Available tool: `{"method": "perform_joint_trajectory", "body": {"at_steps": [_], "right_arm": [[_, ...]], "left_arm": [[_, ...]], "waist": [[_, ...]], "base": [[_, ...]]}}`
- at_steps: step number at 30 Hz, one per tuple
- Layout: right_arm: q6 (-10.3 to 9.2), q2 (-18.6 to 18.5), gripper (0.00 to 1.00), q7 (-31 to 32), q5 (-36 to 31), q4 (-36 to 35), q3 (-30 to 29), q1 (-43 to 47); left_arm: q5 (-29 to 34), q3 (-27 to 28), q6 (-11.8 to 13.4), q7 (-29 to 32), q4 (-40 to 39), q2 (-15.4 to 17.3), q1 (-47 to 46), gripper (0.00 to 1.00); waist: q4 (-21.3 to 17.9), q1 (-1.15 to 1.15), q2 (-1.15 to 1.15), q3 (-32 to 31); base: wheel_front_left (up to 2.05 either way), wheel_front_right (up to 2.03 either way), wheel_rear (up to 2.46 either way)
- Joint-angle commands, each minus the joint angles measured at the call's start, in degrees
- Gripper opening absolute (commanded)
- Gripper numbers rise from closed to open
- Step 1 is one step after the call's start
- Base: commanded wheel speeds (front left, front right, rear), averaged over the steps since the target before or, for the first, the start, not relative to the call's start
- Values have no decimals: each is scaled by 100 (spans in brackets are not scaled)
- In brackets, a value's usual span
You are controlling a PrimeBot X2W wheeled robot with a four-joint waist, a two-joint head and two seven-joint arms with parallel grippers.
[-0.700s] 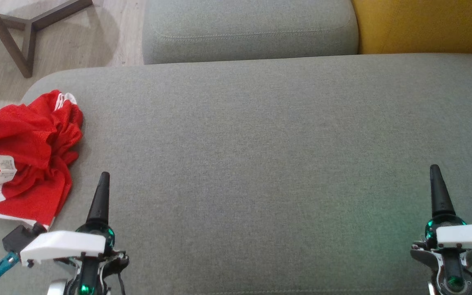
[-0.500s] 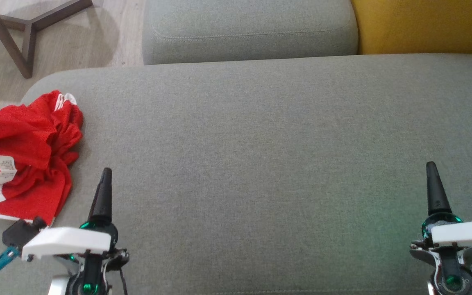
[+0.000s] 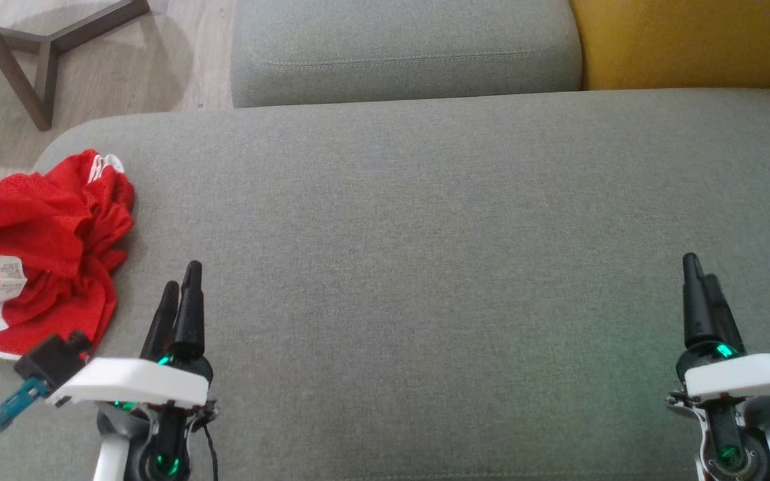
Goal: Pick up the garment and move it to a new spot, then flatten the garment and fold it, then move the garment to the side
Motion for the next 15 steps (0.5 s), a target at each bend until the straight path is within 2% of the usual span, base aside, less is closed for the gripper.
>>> {"method": "perform_joint_trajectory", "body": {"at_steps": [1,15], "right_arm": [[24,-138,100,-58,-262,-266,98,-141],[28,-170,100,-84,-1318,-413,250,-85]], "left_arm": [[263,31,22,-93,-232,88,-362,100],[1302,-142,148,-312,-123,152,-401,100]], "waist": [[-3,0,0,-2],[-7,0,0,-30]], "base": [[0,0,0],[0,0,0]]}}
